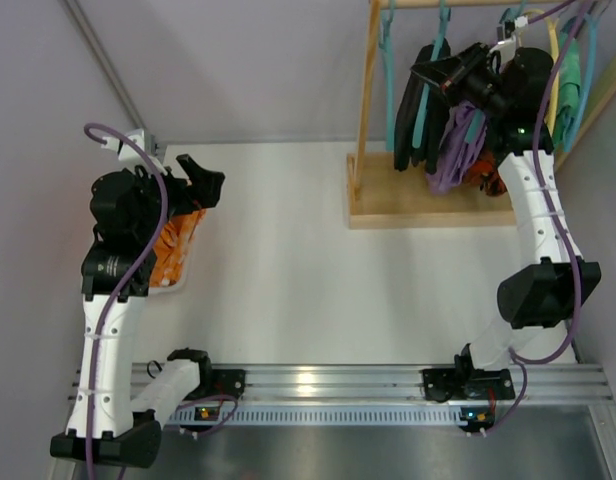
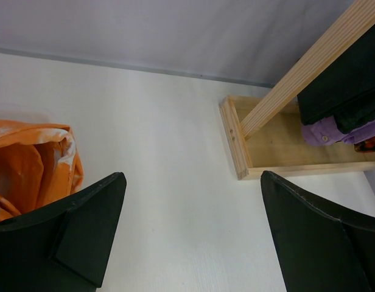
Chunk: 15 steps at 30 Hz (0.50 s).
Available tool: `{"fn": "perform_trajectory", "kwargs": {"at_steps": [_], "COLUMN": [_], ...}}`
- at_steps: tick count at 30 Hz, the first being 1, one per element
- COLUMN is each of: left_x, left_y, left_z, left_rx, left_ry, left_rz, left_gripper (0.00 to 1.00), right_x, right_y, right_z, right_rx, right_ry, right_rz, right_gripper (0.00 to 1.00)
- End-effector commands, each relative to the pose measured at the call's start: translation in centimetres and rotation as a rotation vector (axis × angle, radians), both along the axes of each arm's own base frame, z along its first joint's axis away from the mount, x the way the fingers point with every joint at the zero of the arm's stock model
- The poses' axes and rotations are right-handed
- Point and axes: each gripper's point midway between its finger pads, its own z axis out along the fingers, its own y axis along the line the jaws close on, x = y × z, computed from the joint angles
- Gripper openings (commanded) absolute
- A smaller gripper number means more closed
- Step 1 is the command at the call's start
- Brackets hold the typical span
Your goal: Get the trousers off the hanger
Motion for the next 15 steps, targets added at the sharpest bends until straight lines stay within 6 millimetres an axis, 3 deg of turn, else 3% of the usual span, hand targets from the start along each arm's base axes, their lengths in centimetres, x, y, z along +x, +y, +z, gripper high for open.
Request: {"fn": "perform_trajectory", "kwargs": {"at_steps": [1,9,15], "left_x": [0.0,0.4,0.7], "left_y": [0.0,-0.1,-0.2], "left_z": [2.1,2.1,2.4], "left_rx": [-0.016,-0.036,-0.057], "left_ry": [-0.059,-0.055,-0.067], "left_rz": [0.002,0.001,0.001], "left_gripper": [0.99,0.98,0.99], "right_x": [-5.3,-10.0,-12.1], "right_y": [0.1,0.3,0.2], "right_z": [10.5,14.7,16.8], "right_rx": [0.015,0.035,0.037], "right_ry": [-0.363,-0.519,-0.592], "right_rz": [0.028,0.071,0.076], "right_gripper": [0.00,0.00,0.00]}}
